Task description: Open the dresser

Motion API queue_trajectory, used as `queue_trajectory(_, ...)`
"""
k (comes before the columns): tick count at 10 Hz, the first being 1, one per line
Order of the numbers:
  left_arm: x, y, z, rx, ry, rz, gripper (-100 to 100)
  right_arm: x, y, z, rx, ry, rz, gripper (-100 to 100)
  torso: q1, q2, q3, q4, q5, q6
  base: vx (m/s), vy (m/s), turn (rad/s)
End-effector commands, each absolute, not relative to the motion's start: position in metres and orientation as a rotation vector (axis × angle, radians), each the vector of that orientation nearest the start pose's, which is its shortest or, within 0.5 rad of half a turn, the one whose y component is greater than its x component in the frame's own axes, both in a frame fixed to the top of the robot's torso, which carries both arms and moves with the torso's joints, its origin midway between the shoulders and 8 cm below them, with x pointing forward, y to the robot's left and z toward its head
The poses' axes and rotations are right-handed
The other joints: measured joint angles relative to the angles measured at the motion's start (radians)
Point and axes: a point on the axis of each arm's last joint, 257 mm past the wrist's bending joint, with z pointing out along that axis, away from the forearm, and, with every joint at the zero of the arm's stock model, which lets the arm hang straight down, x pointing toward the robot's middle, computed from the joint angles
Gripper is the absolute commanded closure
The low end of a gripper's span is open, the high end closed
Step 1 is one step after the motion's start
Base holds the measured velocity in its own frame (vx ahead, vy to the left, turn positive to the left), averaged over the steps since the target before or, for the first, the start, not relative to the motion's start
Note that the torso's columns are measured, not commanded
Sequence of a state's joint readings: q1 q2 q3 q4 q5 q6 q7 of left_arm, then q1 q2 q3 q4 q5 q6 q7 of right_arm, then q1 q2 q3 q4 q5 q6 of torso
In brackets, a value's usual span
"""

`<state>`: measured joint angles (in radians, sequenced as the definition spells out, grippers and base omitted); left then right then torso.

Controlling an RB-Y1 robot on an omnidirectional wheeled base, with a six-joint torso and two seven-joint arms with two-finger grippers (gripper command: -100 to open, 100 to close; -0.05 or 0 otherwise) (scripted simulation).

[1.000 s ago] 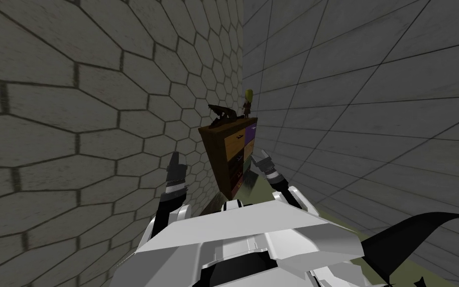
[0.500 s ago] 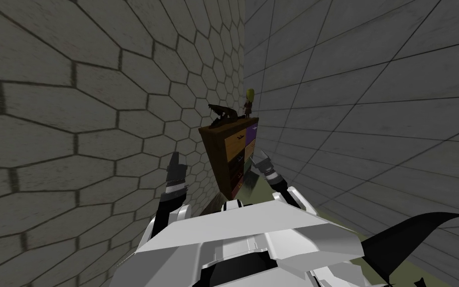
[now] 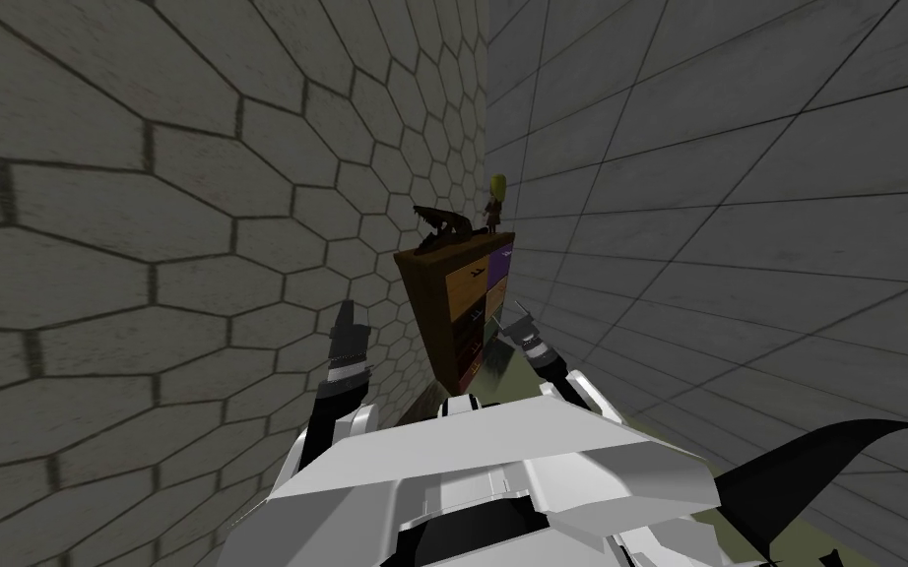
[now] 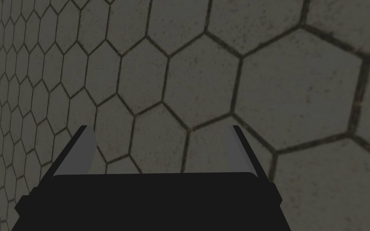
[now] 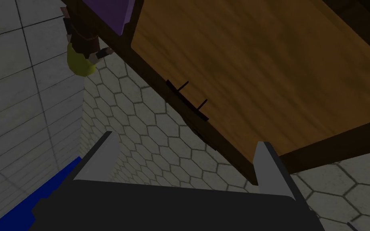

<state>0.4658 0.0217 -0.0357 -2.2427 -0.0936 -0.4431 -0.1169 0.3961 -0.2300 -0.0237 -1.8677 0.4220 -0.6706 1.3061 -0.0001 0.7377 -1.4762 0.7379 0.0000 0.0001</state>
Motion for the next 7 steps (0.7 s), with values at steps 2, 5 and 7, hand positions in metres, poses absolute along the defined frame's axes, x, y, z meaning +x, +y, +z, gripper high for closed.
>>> queue_trajectory(2,0.366,0.254,0.006,-0.586,0.757,-1.167,0,0.395,-0.230,-0.134,-0.548,1.024,-0.220,-100,0.000,0.000,0.000,0.000,0.000,0.000,0.025,-0.010,0.045)
queue_trajectory(5,0.366,0.254,0.006,-0.586,0.757,-1.167,0,0.396,-0.228,-0.146,-0.617,1.015,-0.293,-100,0.000,0.001,0.000,0.000,0.000,0.000,0.015,-0.012,0.028)
queue_trajectory(7,0.366,0.254,0.006,-0.586,0.757,-1.167,0,0.397,-0.227,-0.159,-0.672,1.012,-0.340,-100,0.000,0.001,0.000,0.000,0.000,0.000,0.014,-0.007,0.026)
